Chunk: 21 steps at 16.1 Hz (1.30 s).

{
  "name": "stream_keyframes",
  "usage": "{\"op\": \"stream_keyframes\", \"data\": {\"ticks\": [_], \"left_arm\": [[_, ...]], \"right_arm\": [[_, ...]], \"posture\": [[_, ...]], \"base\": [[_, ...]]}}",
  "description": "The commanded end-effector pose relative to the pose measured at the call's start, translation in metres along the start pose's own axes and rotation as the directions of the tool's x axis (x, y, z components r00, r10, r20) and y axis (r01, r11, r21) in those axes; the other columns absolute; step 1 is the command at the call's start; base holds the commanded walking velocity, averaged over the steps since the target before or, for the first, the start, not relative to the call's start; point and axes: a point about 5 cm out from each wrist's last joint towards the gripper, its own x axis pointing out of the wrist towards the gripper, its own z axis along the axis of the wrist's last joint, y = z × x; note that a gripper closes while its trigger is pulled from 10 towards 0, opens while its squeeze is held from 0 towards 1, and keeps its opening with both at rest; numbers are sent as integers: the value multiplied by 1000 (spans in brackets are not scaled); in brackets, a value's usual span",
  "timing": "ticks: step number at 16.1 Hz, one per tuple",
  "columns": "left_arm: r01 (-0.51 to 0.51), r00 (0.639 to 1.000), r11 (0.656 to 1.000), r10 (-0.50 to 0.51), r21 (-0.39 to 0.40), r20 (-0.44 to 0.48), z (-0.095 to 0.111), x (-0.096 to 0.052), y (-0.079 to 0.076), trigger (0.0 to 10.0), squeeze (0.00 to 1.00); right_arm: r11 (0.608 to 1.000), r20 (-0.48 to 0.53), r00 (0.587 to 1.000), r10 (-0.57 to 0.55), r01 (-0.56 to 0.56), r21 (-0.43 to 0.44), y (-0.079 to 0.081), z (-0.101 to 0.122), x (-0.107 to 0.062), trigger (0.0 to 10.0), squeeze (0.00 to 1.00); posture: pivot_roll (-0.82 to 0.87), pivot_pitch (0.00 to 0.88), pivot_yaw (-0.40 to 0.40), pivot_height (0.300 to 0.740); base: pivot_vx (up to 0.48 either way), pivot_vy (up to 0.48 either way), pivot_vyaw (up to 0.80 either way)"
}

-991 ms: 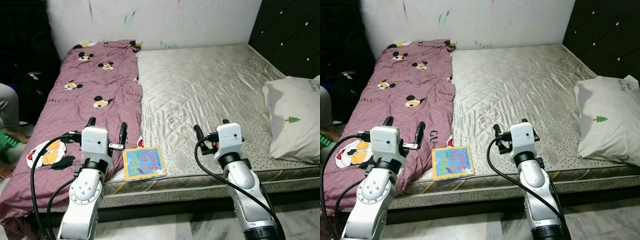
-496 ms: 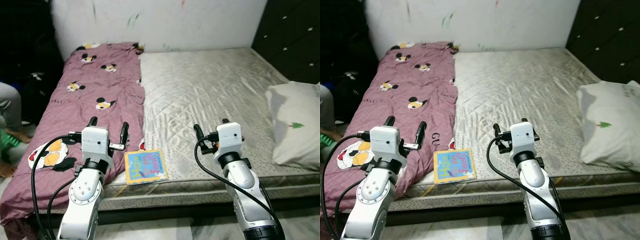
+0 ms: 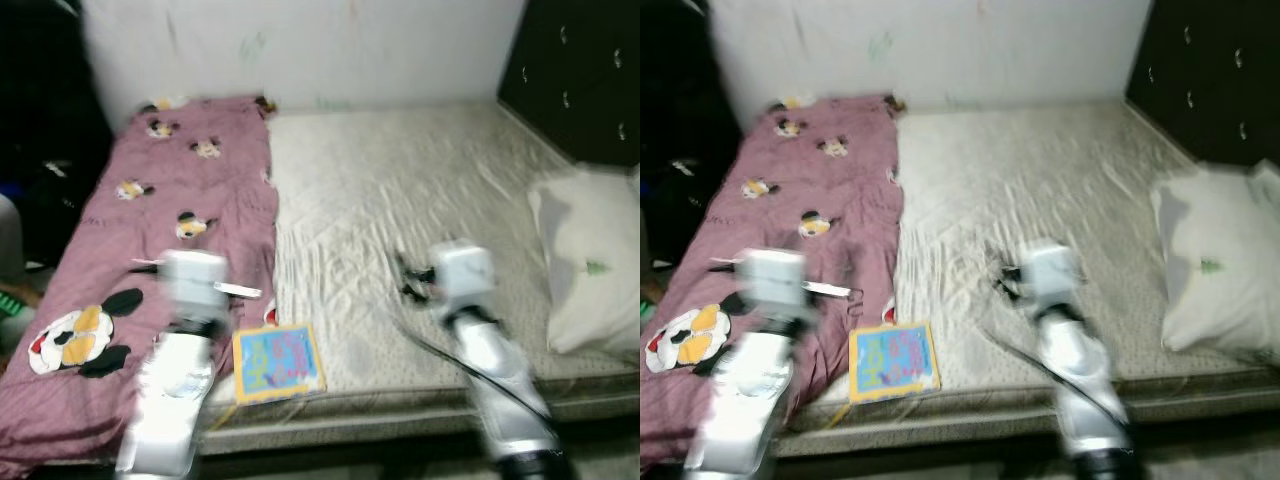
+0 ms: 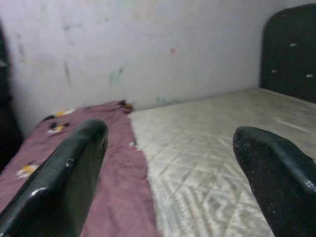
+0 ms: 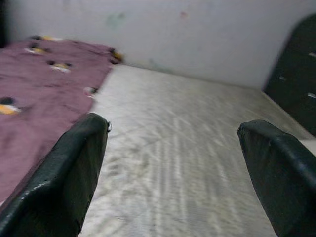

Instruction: Clean up the room

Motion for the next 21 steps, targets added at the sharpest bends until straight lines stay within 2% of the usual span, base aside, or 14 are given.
{"op": "stream_keyframes", "data": {"ticks": [1, 6, 9, 12, 14, 17, 18, 20, 21], "left_arm": [[-36, 999, 999, 36, 36, 1, 1, -1, 14, 10000, 0], [-40, 999, 999, 40, 23, 0, 0, 2, 12, 10000, 0], [-82, 997, 995, 82, 55, 13, 1, 7, 16, 10000, 0], [-80, 996, 994, 78, 73, 32, 4, 12, 15, 10000, 0], [-95, 995, 992, 92, 85, 41, 5, 11, 17, 10000, 0], [-160, 987, 983, 159, 94, 20, 0, -2, 28, 10000, 0], [-203, 978, 974, 206, 105, -19, -8, -15, 37, 10000, 0], [-224, 972, 968, 230, 118, -44, -14, -24, 42, 10000, 0], [-276, 957, 950, 286, 143, -55, -15, -41, 55, 10000, 0]], "right_arm": [[999, 46, 998, 37, -38, 20, 15, 11, 6, 10000, 0], [999, 48, 998, 33, -34, 10, 13, 11, 7, 10000, 0], [1000, 49, 999, 11, -10, -30, 3, 12, 8, 10000, 0], [999, 44, 999, 22, -20, -45, 7, 10, 10, 10000, 0], [999, 48, 999, 23, -21, -39, 11, 8, 9, 10000, 0], [1000, 45, 999, 11, -11, -9, 7, 9, 2, 10000, 0], [999, 48, 998, 45, -45, -12, 8, 9, -5, 10000, 0], [999, 45, 998, 50, -50, -13, 6, 8, -10, 10000, 0], [1000, 38, 999, 18, -18, 5, 0, 6, -16, 10000, 0]], "posture": [[-83, 0, 15, 740], [-90, 0, 14, 740], [-96, 0, -10, 740], [-102, 0, -7, 740], [-95, 0, 16, 740], [-89, 0, 3, 740], [-85, 0, 3, 740], [-76, 0, 1, 740], [-52, 0, -14, 740]], "base": [[326, 0, 0], [177, 0, 0], [0, 0, 0], [0, 0, 0], [0, 0, 0], [0, 0, 0], [0, 0, 0], [0, 0, 0], [0, 0, 0]]}}
